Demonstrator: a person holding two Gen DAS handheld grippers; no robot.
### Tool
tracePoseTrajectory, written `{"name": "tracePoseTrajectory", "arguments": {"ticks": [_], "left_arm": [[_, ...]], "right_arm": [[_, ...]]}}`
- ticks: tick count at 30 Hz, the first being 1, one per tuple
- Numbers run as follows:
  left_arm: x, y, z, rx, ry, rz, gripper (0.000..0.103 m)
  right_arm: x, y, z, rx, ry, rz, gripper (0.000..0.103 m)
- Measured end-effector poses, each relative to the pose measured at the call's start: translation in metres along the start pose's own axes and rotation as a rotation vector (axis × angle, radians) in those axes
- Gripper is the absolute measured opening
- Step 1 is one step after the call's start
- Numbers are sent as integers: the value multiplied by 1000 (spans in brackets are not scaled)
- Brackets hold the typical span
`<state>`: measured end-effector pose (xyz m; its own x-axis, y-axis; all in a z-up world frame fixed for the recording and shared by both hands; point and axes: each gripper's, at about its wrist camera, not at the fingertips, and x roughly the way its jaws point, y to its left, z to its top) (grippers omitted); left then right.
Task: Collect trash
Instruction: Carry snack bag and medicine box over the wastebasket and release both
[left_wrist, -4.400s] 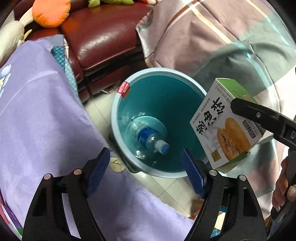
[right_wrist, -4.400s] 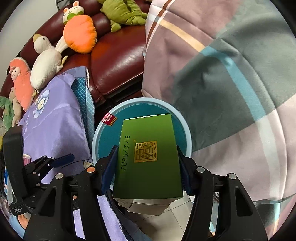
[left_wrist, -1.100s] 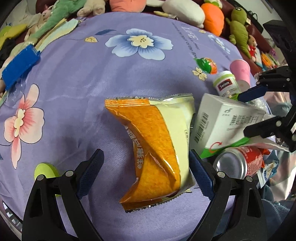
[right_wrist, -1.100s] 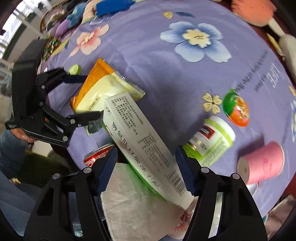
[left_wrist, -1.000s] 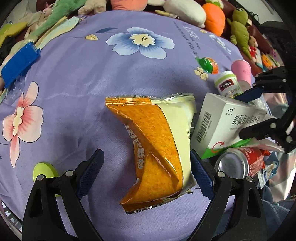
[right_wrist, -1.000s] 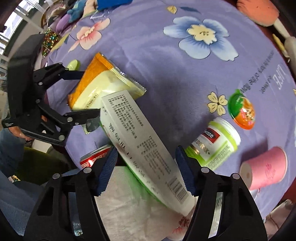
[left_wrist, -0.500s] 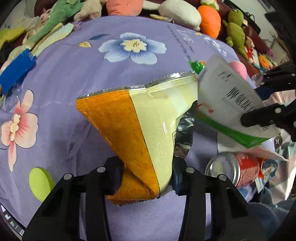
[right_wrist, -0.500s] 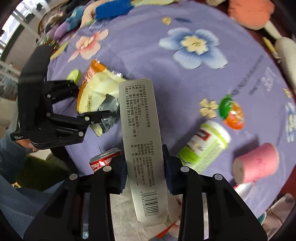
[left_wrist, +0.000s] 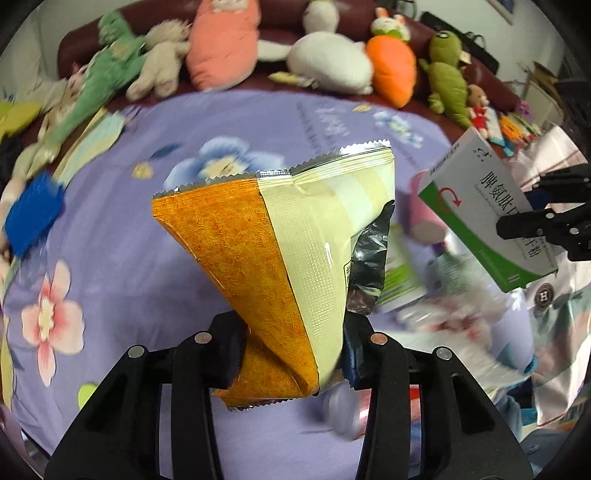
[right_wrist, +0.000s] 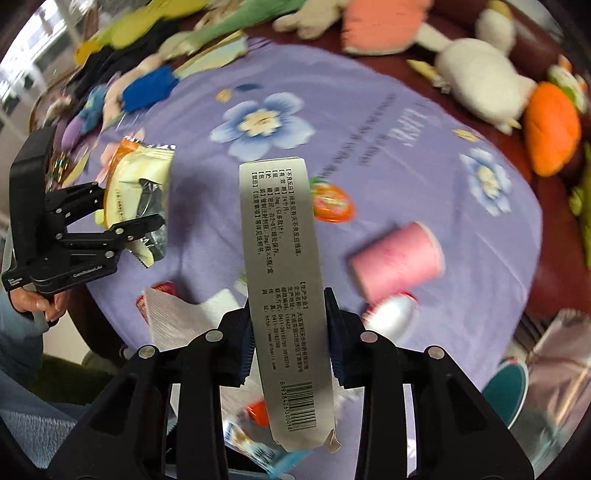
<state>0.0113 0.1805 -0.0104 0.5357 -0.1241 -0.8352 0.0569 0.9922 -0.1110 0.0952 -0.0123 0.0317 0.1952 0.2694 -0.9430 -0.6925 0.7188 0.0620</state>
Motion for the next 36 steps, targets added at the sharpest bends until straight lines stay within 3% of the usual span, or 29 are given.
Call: {"name": "tracePoseTrajectory", "arguments": {"ticks": [7, 15, 29, 36], "left_arm": [[-1, -74, 30, 90, -30, -74, 43], [13, -181, 53, 218, -20, -159, 43], [83, -373, 74, 438, 89, -260, 43], [130, -441, 72, 500, 170, -273, 44]], "right_arm": [[-37, -63, -46, 169, -85, -25, 31], [-72, -147, -123, 379, -168, -100, 31], [-93, -294, -274, 779, -270, -206, 31], [-81, -341, -318, 884, -254, -204, 31]]}}
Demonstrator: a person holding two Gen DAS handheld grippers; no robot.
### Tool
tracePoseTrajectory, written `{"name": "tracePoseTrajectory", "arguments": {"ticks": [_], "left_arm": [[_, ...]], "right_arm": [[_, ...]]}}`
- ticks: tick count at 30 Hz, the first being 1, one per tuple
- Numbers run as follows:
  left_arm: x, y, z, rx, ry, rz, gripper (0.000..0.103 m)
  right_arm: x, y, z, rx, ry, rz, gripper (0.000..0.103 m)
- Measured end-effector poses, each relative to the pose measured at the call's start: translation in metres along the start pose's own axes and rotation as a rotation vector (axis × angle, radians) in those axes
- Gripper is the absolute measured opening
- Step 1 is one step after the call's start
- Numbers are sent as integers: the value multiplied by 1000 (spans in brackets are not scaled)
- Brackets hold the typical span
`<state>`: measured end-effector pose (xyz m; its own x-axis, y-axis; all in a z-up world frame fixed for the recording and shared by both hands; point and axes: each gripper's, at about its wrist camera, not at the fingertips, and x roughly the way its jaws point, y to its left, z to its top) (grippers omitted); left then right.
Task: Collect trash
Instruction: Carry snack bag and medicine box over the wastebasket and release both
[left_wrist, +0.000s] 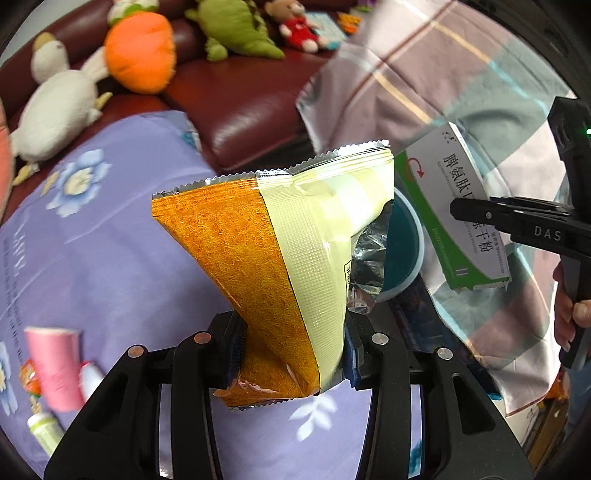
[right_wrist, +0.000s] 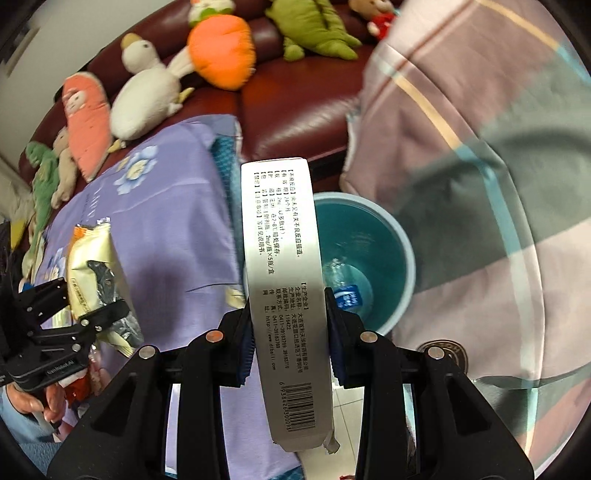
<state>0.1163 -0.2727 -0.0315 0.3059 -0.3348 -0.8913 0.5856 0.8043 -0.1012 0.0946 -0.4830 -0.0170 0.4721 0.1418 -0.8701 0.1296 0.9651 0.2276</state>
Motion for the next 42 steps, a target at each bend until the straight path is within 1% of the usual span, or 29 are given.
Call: {"name": "tracePoseTrajectory", "arguments": {"ticks": [4, 6, 15, 17, 18, 19, 21, 23, 26, 32, 34, 39, 42], "left_arm": [[32, -20, 15, 23, 48, -15, 44], [42, -27, 19, 37, 57, -14, 44], [92, -47, 44, 70, 115, -29, 45], [98, -49, 47, 67, 117, -28, 47], [100, -49, 48, 66, 113, -27, 52], [101, -49, 49, 65, 107, -26, 60], [102, -49, 52, 58, 96, -28, 69], [103, -47, 53, 45, 89, -39, 70], [106, -42, 53, 25, 103, -50, 70], [99, -29, 43, 6, 103, -59, 71], [94, -24, 38, -2, 97, -53, 82], [80, -15, 30, -16, 72, -59, 84], [71, -12, 28, -16, 59, -57, 88]], "right_arm": [[12, -23, 0, 29, 19, -10, 31], [17, -33, 1, 45, 33, -13, 31], [27, -56, 3, 82, 46, -35, 31], [30, -57, 4, 88, 50, -41, 31], [31, -58, 4, 90, 52, -42, 31], [31, -59, 5, 93, 54, -44, 31], [32, -59, 7, 95, 55, -48, 31], [33, -59, 8, 94, 58, -54, 31], [35, -55, 10, 89, 61, -60, 31], [37, -47, 15, 71, 66, -63, 31], [38, -45, 15, 68, 68, -65, 31], [43, -39, 17, 64, 75, -66, 32], [49, -36, 19, 67, 91, -59, 34]]}}
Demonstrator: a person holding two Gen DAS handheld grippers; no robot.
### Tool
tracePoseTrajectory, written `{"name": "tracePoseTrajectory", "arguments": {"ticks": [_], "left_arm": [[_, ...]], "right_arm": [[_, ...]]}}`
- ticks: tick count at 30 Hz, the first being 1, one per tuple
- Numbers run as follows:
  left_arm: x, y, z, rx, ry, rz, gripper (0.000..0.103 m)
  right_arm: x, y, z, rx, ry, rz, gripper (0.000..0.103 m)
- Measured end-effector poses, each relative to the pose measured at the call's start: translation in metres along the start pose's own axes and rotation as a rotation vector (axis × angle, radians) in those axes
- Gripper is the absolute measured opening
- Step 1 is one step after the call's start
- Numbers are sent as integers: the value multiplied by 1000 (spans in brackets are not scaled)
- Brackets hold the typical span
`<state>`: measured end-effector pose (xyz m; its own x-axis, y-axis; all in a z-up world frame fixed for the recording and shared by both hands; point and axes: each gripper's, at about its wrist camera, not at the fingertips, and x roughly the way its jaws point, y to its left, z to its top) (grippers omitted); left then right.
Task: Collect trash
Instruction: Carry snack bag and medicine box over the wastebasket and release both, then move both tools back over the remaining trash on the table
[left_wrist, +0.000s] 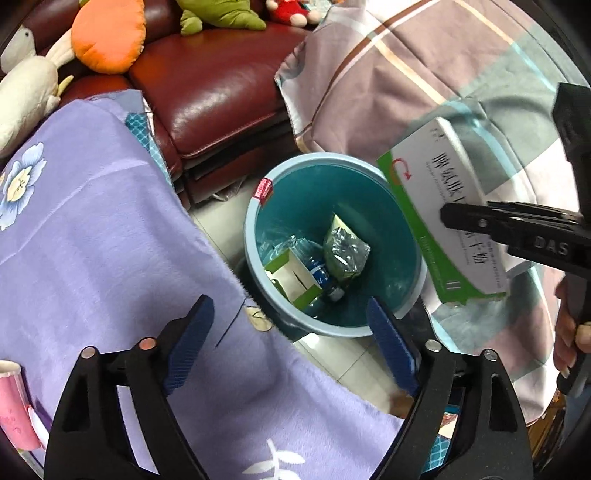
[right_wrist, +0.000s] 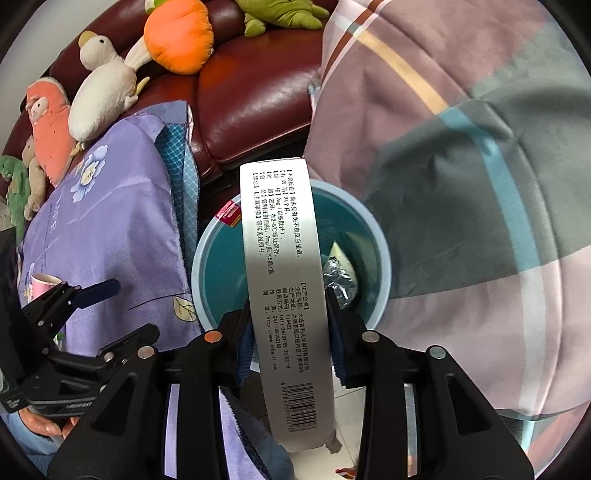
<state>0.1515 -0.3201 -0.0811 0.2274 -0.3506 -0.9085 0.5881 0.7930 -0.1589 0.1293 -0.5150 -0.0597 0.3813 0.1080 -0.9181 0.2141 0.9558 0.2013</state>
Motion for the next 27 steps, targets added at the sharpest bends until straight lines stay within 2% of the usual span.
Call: {"name": "tracePoseTrajectory", "arguments": {"ticks": [3, 8, 12, 15, 27], "left_arm": [[-6, 3, -2, -5, -11, -6, 88], [-15, 7, -8, -14, -21, -13, 89], [-21, 10, -14, -22, -18, -11, 89], [-28, 10, -18, -25, -25, -11, 89], [-78, 26, -47, -48, -89, 8, 90]], "right_arm": [[1, 3, 1, 2, 4, 2, 35], [-6, 8, -2, -3, 0, -13, 44], [-15, 11, -8, -2, -7, -32, 67], [-22, 15, -14, -2, -9, -43, 75], [-48, 56, -39, -38, 6, -52, 82]]}}
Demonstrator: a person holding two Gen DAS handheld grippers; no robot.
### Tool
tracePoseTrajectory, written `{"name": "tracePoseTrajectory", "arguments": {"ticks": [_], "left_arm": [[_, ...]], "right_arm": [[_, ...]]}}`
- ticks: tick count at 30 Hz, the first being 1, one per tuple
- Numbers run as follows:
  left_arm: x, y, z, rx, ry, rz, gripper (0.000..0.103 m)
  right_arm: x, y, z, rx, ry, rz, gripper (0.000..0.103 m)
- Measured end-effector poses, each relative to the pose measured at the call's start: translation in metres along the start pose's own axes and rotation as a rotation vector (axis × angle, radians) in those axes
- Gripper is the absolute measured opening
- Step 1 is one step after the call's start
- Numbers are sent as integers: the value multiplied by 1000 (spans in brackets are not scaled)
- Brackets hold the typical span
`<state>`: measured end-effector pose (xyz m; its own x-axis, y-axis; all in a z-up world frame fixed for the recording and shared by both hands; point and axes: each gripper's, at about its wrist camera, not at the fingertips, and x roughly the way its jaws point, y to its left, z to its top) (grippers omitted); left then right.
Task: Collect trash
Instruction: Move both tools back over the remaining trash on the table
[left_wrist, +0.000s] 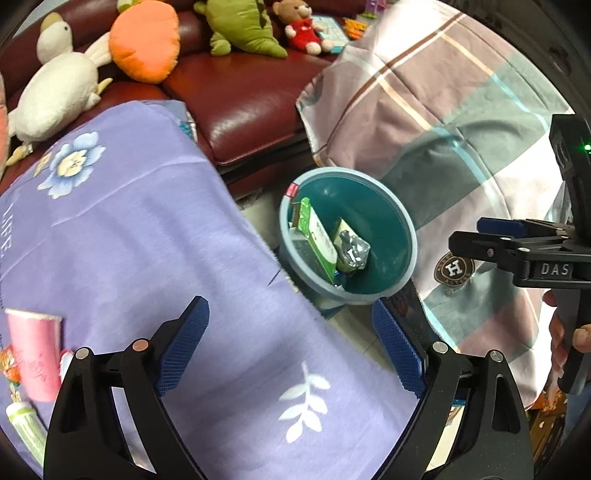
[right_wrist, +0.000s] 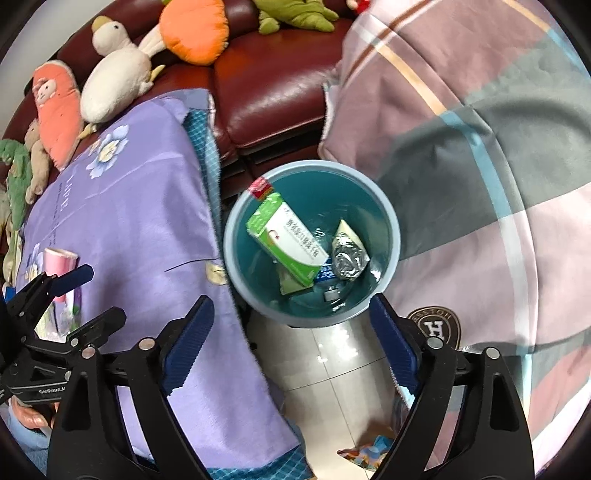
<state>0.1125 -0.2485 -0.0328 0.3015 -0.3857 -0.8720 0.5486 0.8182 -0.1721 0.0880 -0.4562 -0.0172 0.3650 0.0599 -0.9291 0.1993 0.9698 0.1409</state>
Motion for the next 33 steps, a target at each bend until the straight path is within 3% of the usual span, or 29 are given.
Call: {"name": "tracePoseTrajectory", "arguments": {"ticks": [7, 25, 33], "left_arm": [[-34, 34, -24, -49, -33, 33, 91], [-131, 160, -110, -220, -104, 181, 91], [-139, 229, -156, -330, -75, 258, 91]], "right_arm": [[-11, 37, -12, -42, -1, 16, 82], [-12, 176, -48, -225, 51, 56, 82], [-6, 221, -66, -273, 77, 81, 82]]}}
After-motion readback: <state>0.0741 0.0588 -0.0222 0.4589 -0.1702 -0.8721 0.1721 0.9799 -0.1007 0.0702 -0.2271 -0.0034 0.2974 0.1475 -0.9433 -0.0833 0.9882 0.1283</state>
